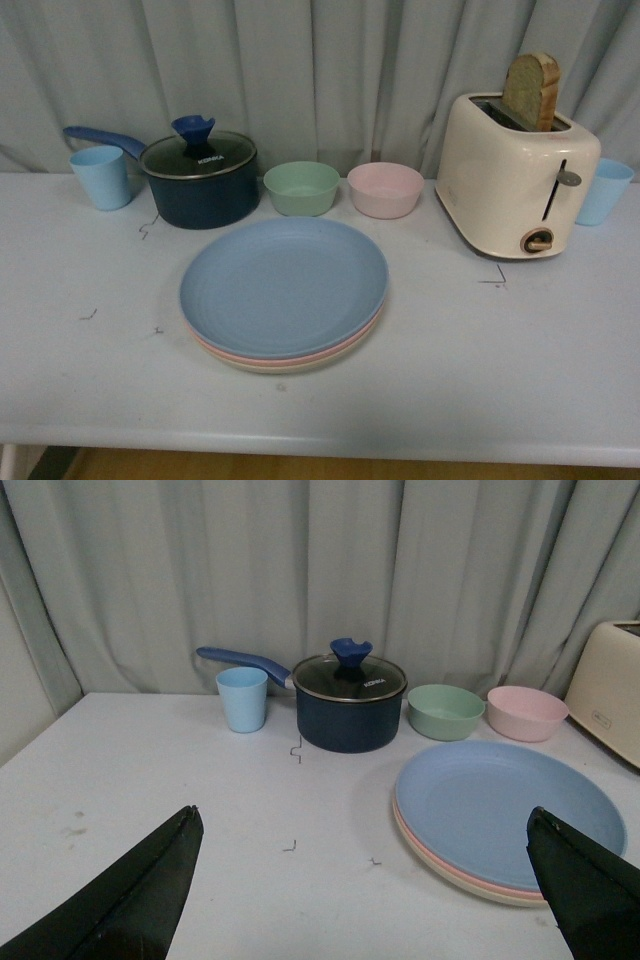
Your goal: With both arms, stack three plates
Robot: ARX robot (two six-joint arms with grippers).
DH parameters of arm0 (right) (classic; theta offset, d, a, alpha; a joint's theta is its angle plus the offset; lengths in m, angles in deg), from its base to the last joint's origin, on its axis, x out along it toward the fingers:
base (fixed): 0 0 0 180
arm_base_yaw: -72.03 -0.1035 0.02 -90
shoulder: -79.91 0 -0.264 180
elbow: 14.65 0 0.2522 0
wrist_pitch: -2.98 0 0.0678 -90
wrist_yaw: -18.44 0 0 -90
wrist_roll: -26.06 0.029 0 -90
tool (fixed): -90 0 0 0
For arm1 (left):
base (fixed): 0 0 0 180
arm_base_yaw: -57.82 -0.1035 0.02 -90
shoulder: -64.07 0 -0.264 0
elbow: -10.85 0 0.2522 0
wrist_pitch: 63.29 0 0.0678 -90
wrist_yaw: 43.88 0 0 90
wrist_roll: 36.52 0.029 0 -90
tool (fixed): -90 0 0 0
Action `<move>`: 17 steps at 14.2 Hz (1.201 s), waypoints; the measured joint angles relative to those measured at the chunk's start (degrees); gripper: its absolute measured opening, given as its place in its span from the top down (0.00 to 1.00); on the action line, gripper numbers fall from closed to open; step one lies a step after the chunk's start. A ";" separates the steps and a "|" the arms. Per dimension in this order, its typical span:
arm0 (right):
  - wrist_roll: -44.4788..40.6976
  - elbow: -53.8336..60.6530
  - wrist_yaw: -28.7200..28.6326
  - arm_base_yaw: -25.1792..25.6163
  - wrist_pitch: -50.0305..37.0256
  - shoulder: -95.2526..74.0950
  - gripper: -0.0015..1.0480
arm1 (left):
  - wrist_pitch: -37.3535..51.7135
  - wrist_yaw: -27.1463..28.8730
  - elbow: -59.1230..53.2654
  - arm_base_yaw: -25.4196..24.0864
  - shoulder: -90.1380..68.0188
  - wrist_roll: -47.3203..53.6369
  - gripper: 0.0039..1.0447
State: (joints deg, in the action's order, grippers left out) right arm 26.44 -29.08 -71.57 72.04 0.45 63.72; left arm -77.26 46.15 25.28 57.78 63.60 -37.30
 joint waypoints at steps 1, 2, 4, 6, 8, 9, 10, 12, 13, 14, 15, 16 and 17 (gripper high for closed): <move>0.00 0.00 0.00 0.00 0.42 0.39 0.98 | 0.00 0.00 0.00 0.00 0.00 0.00 0.06; 0.00 0.00 0.00 0.00 0.85 0.83 0.98 | 0.00 0.00 0.00 0.00 0.00 0.00 0.06; -0.02 0.00 0.00 0.00 1.36 1.40 0.98 | 0.00 0.00 0.00 0.00 0.00 0.00 0.06; -0.02 0.00 0.00 0.00 2.16 2.21 0.98 | 0.00 0.00 0.00 0.00 0.00 0.00 0.06; -0.02 0.00 0.00 0.00 4.96 4.92 0.98 | 0.00 0.00 0.00 0.00 0.00 0.00 0.06; 0.00 -0.02 -0.04 0.00 15.47 15.93 0.98 | -0.02 -0.04 0.00 0.00 0.00 0.00 0.06; -0.04 0.00 0.00 0.00 16.46 15.93 0.98 | 0.02 0.00 0.00 0.00 0.00 0.00 0.06; -0.11 0.00 0.00 0.00 16.50 15.93 0.24 | 0.02 0.00 0.00 0.00 0.00 0.00 0.06; -0.11 0.00 0.00 0.00 16.50 15.93 0.07 | 0.02 0.00 0.00 0.00 0.00 0.00 0.06; -0.09 0.00 0.00 0.00 16.50 15.93 0.06 | 0.00 0.00 0.00 0.00 0.00 0.00 0.06; -0.09 0.00 0.00 0.00 16.50 15.93 0.06 | 0.02 0.00 0.00 0.00 0.00 0.00 0.06; -0.09 0.00 0.00 0.00 16.50 15.93 0.06 | 0.02 0.00 0.00 0.00 0.00 0.00 0.06; -0.09 0.00 0.00 0.00 16.50 15.93 0.06 | 0.02 0.00 0.00 0.00 0.00 0.00 0.06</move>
State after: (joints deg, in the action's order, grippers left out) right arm 26.36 -29.08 -71.57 72.04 16.95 79.65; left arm -77.24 46.15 25.28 57.78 63.60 -37.30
